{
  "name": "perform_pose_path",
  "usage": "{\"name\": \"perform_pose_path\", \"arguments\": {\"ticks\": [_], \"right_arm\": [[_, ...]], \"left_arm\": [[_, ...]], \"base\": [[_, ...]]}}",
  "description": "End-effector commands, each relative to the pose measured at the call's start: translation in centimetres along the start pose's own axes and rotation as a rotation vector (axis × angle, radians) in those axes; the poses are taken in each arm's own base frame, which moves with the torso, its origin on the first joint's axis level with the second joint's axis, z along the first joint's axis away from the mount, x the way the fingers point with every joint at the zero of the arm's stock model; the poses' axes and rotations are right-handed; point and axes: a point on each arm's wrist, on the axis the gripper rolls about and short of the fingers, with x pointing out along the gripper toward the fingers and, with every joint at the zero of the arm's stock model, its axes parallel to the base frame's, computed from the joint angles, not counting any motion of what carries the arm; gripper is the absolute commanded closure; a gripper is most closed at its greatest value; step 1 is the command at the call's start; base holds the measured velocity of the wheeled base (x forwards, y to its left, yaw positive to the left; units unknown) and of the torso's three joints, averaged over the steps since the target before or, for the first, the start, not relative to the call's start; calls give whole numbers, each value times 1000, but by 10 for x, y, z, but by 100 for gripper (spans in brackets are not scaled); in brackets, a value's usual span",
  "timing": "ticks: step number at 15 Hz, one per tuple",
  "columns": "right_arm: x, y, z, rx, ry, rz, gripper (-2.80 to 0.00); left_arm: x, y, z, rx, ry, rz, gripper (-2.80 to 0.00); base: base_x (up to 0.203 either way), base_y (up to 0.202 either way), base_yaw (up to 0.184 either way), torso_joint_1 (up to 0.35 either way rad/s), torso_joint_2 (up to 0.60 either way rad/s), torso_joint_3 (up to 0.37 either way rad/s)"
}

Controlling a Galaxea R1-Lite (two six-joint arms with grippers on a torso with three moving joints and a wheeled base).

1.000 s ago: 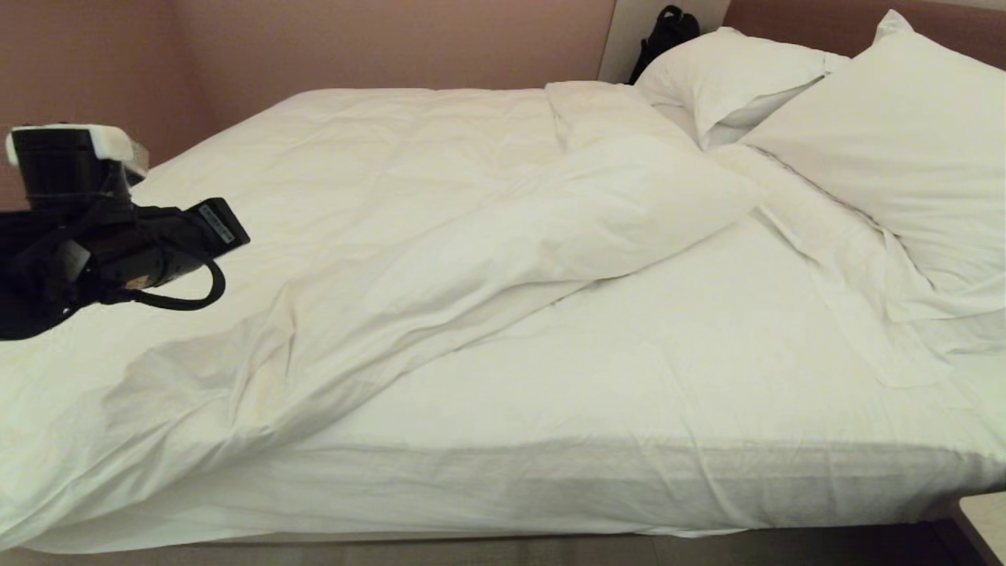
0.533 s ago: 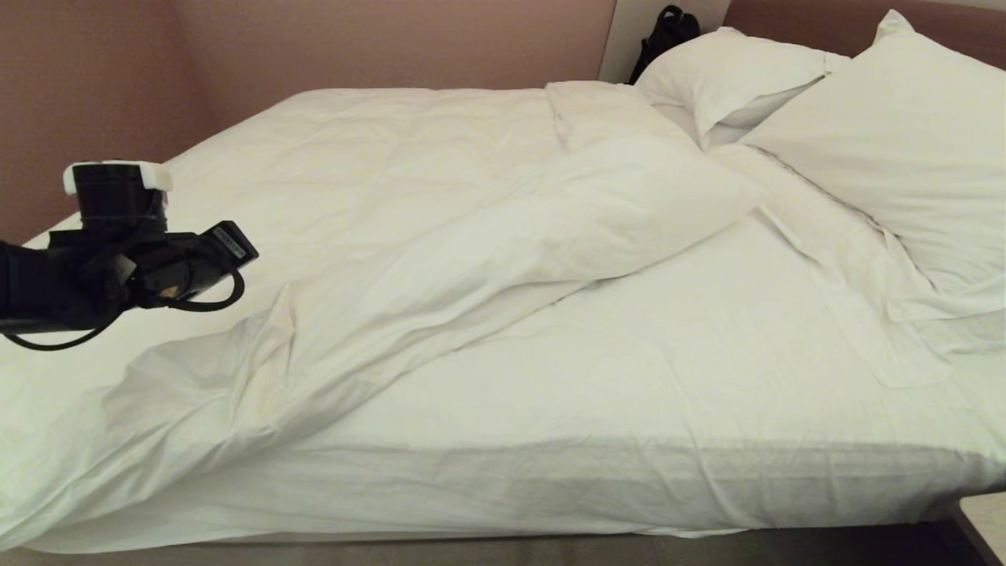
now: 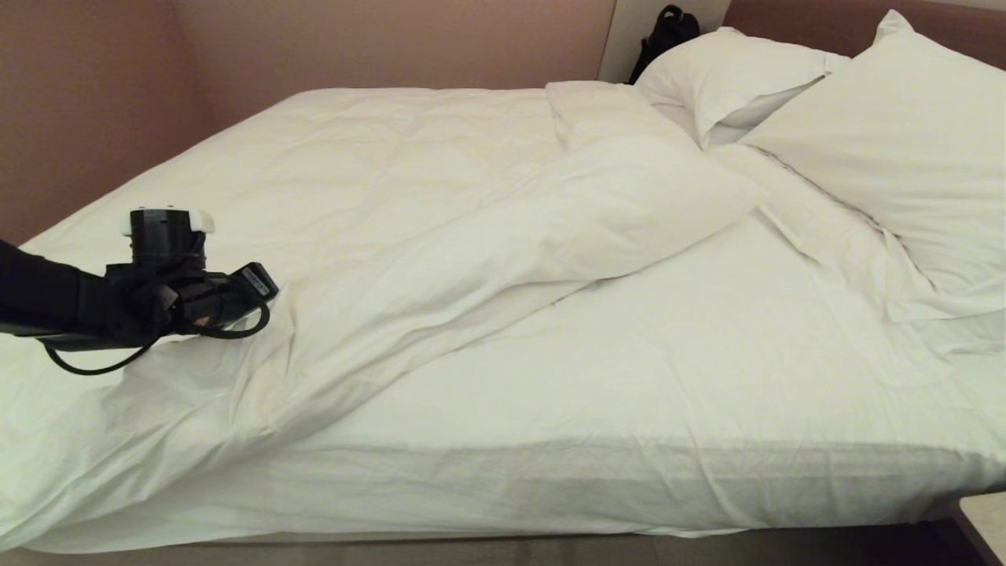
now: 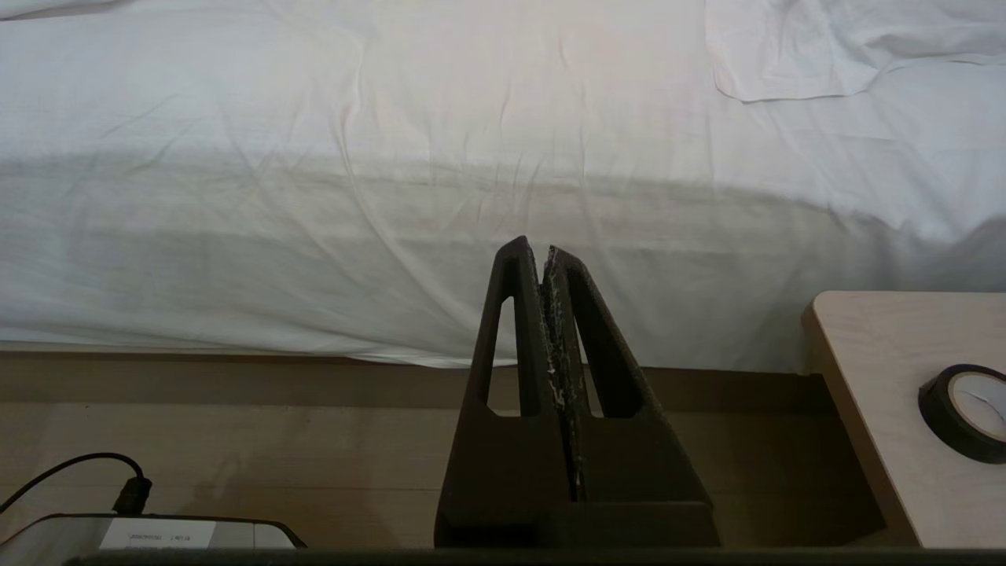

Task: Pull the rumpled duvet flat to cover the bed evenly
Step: Flatten the corners of the folded blanket

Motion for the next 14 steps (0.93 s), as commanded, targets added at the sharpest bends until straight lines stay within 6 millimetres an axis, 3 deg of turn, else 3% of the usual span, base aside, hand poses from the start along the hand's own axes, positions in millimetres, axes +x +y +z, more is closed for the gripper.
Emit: {"name": "perform_pose_path", "arguments": {"ticks": [1, 9, 14], "right_arm": [[0, 0, 0, 0, 2, 1, 0], [0, 0, 0, 0, 2, 1, 0], [0, 0, 0, 0, 2, 1, 0]], "left_arm": [[0, 0, -5, -1, 17, 3, 0], [-12, -15, -28, 30, 126, -9, 0], [-15, -9, -41, 36, 170, 14, 0]], "base": [[0, 0, 0, 0, 0, 0], [0, 0, 0, 0, 0, 0], [0, 0, 0, 0, 0, 0]]}}
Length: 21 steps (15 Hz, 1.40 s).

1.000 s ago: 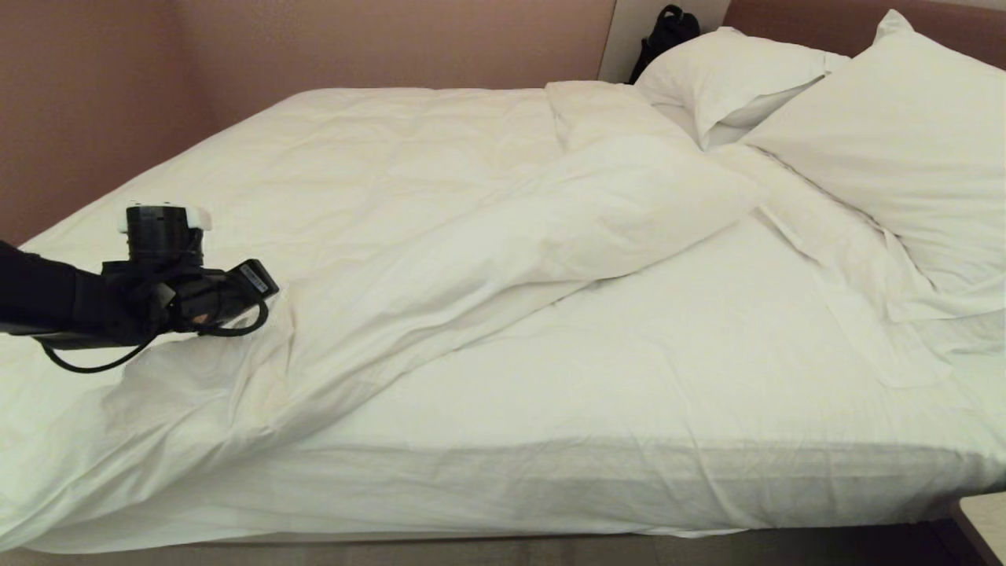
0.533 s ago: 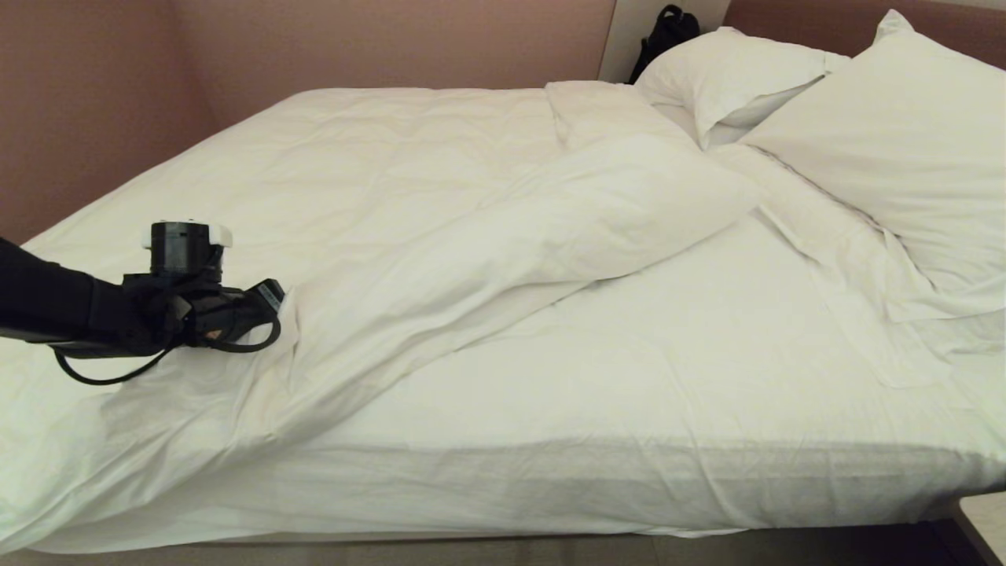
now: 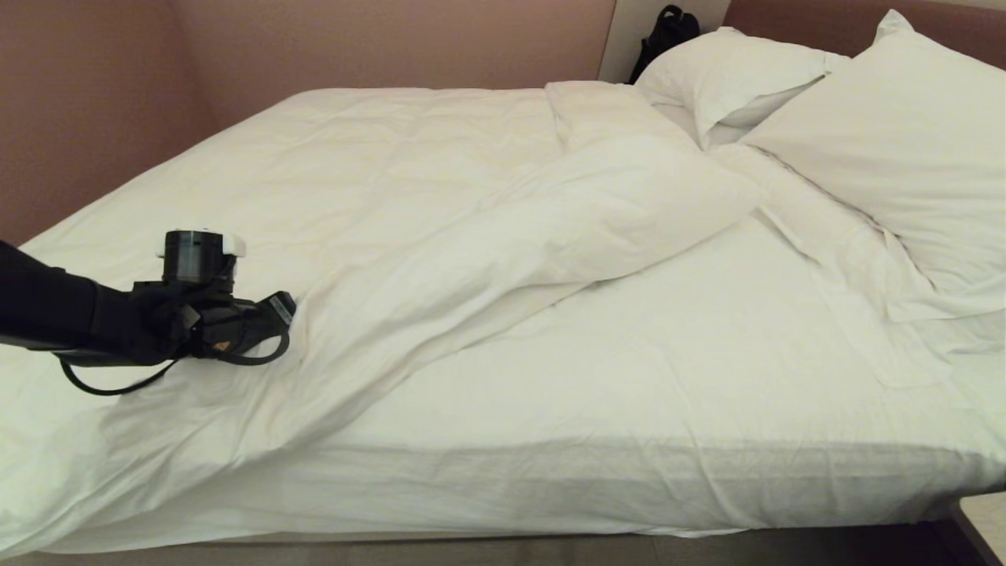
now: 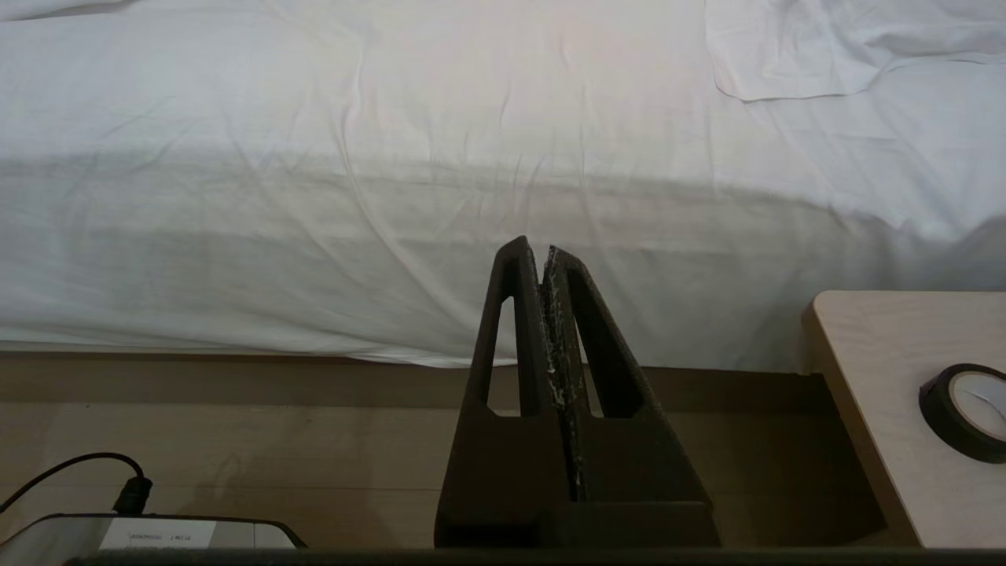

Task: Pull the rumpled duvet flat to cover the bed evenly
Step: Flatten the corners of the folded blanket

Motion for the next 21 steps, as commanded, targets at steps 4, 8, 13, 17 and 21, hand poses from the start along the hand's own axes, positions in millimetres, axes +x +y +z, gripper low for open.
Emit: {"name": "perform_pose_path", "arguments": {"ticks": [4, 8, 13, 17, 21], "right_arm": [[0, 0, 0, 0, 1, 1, 0], [0, 0, 0, 0, 1, 1, 0], [0, 0, 0, 0, 1, 1, 0], [0, 0, 0, 0, 1, 1, 0], [0, 0, 0, 0, 1, 1, 0]], "left_arm": [[-27, 6, -18, 5, 40, 9, 0], [-95, -10, -44, 59, 66, -91, 0], [-153, -15, -93, 152, 204, -170, 0], [-164, 7, -131, 198, 321, -134, 0], [-184, 14, -136, 207, 286, -171, 0]], "base": [[0, 0, 0, 0, 0, 0], [0, 0, 0, 0, 0, 0], [0, 0, 0, 0, 0, 0], [0, 0, 0, 0, 0, 0], [0, 0, 0, 0, 0, 0]]}}
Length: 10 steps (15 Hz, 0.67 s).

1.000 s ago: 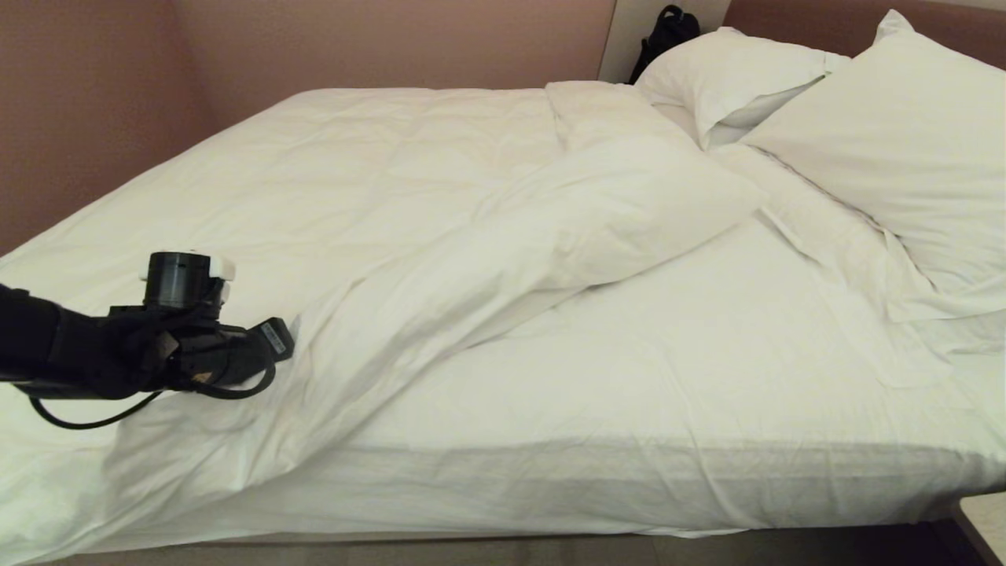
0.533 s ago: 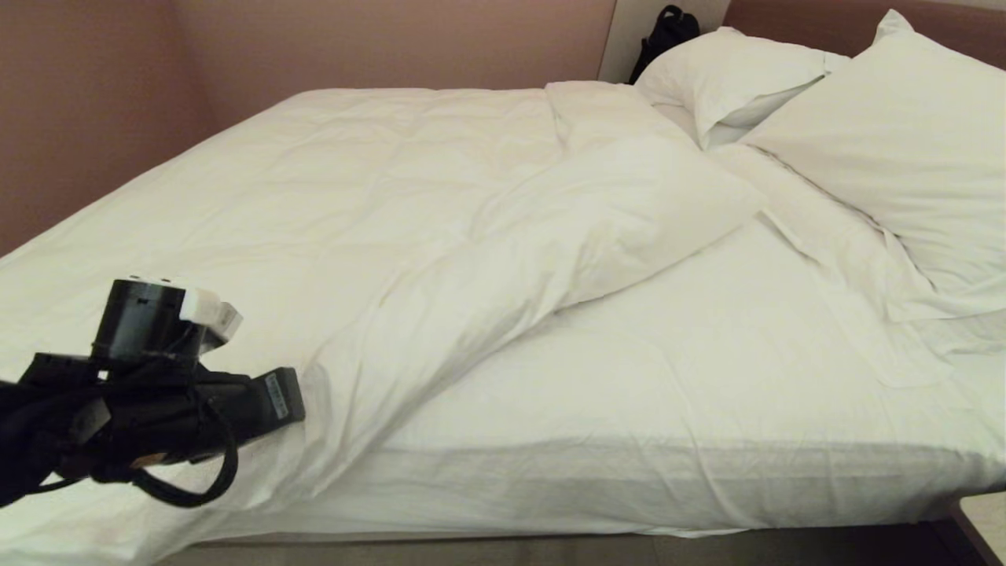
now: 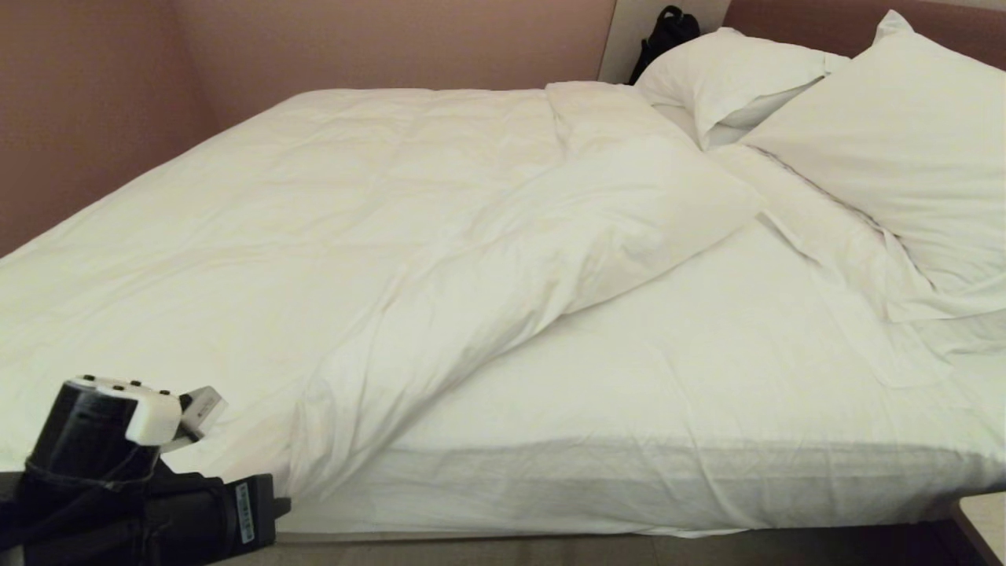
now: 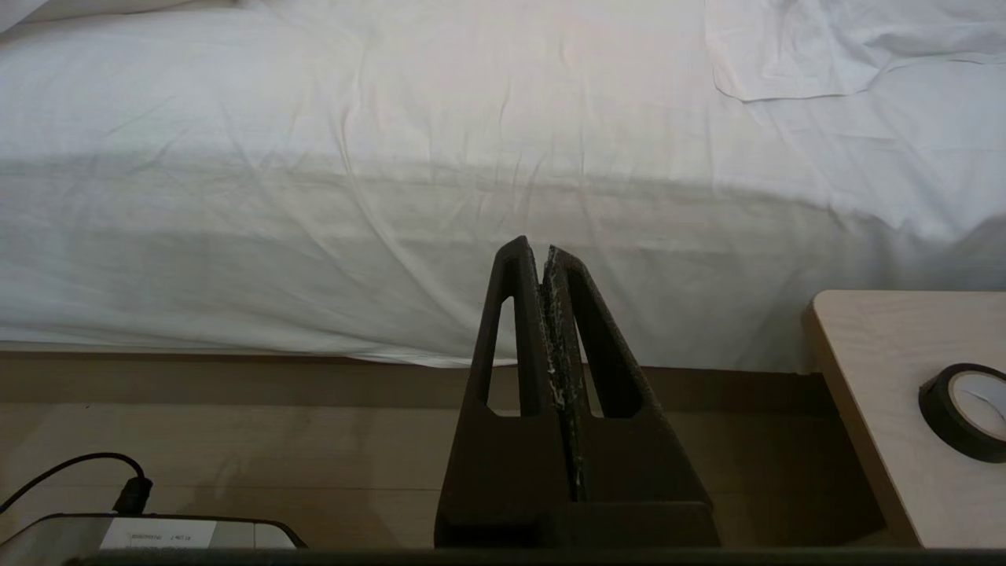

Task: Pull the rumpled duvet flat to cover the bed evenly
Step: Flatten the corners of the folded blanket

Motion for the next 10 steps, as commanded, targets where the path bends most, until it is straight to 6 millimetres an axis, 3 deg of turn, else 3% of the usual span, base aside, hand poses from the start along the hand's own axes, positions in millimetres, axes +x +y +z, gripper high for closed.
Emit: {"name": "perform_pose_path", "arguments": {"ticks": [1, 3, 5, 7, 10], "right_arm": [[0, 0, 0, 0, 1, 1, 0], [0, 0, 0, 0, 1, 1, 0], [0, 0, 0, 0, 1, 1, 0], [0, 0, 0, 0, 1, 1, 0], [0, 0, 0, 0, 1, 1, 0]], "left_arm": [[-18, -5, 6, 2, -87, -45, 0], [-39, -14, 23, -1, -214, -109, 0], [-46, -22, 39, -9, -317, -138, 0], [-30, -25, 50, -26, -339, -88, 0], [17, -23, 64, -58, -378, 75, 0]], "base": [[0, 0, 0, 0, 0, 0], [0, 0, 0, 0, 0, 0], [0, 0, 0, 0, 0, 0], [0, 0, 0, 0, 0, 0], [0, 0, 0, 0, 0, 0]]}}
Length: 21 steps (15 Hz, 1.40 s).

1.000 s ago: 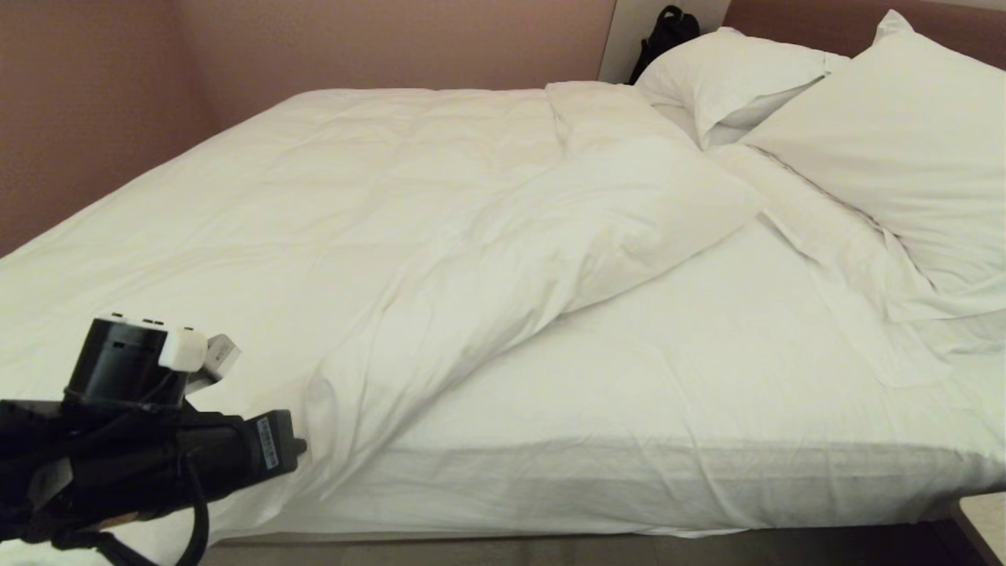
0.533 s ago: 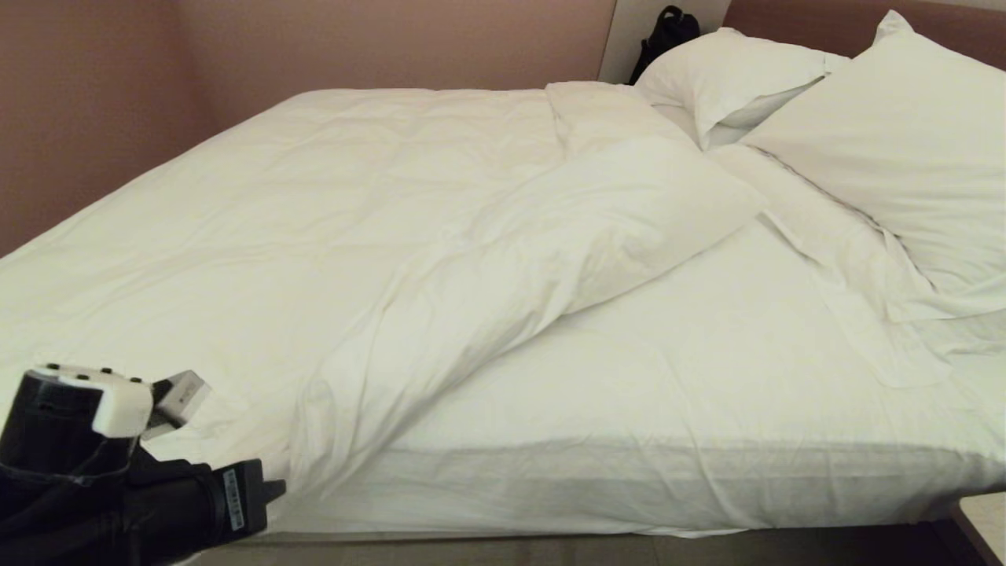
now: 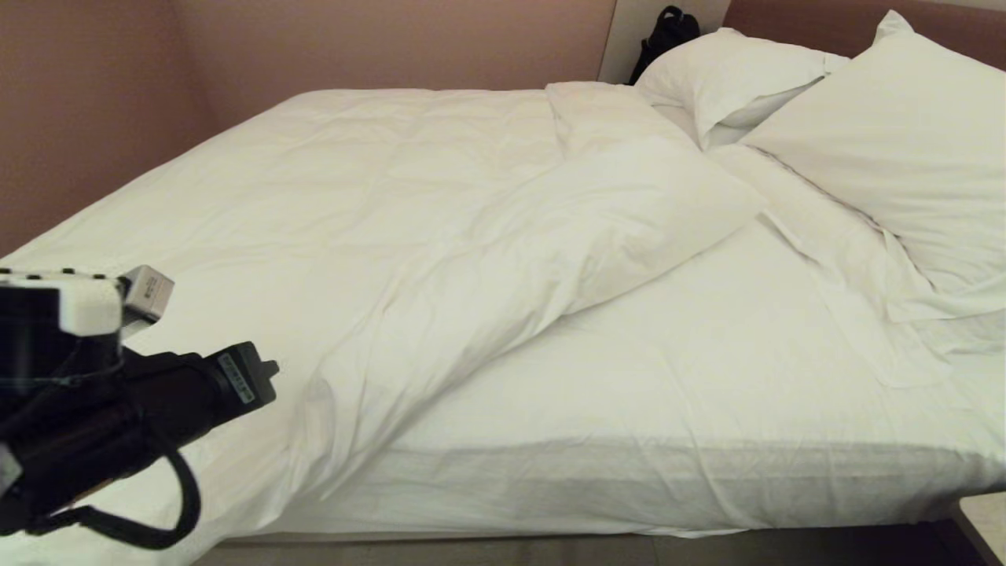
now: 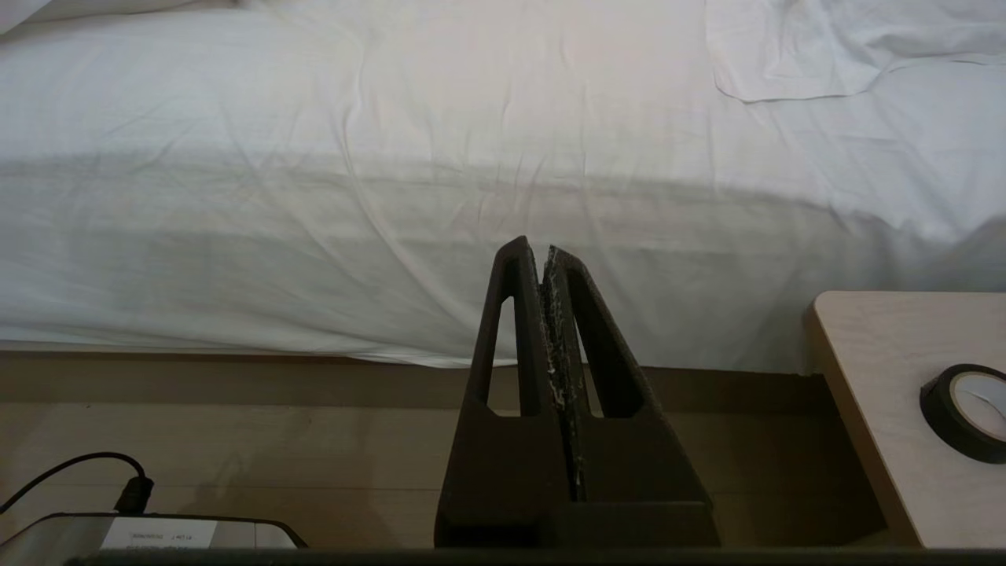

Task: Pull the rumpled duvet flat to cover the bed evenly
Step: Flatten the corners of the folded blanket

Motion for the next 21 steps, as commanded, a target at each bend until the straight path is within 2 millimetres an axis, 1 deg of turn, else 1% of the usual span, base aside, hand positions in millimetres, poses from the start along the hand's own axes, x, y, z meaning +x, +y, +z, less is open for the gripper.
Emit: {"name": "perform_pose_path", "arguments": {"ticks": [1, 3, 5, 8, 11, 14, 15, 17, 19, 21], "right_arm": [[0, 0, 0, 0, 2, 1, 0], [0, 0, 0, 0, 2, 1, 0], [0, 0, 0, 0, 2, 1, 0], [0, 0, 0, 0, 2, 1, 0], [0, 0, 0, 0, 2, 1, 0], [0, 0, 0, 0, 2, 1, 0], [0, 0, 0, 0, 2, 1, 0], [0, 0, 0, 0, 2, 1, 0], [0, 0, 0, 0, 2, 1, 0], [0, 0, 0, 0, 2, 1, 0]], "left_arm": [[39, 3, -11, 6, 5, 114, 0], [64, 5, -18, -11, 8, 163, 0], [79, 6, -24, -39, 20, 189, 0], [92, 9, -33, -93, 39, 215, 0], [104, 13, -42, -87, 58, 240, 0], [107, 17, -52, -74, 89, 261, 0], [105, 20, -61, -62, 124, 271, 0], [100, 21, -71, -43, 162, 269, 0], [94, 18, -82, -16, 196, 254, 0], [86, 6, -96, 27, 238, 211, 0]], "base": [[0, 0, 0, 0, 0, 0], [0, 0, 0, 0, 0, 0], [0, 0, 0, 0, 0, 0], [0, 0, 0, 0, 0, 0], [0, 0, 0, 0, 0, 0], [0, 0, 0, 0, 0, 0], [0, 0, 0, 0, 0, 0], [0, 0, 0, 0, 0, 0], [0, 0, 0, 0, 0, 0], [0, 0, 0, 0, 0, 0]]}}
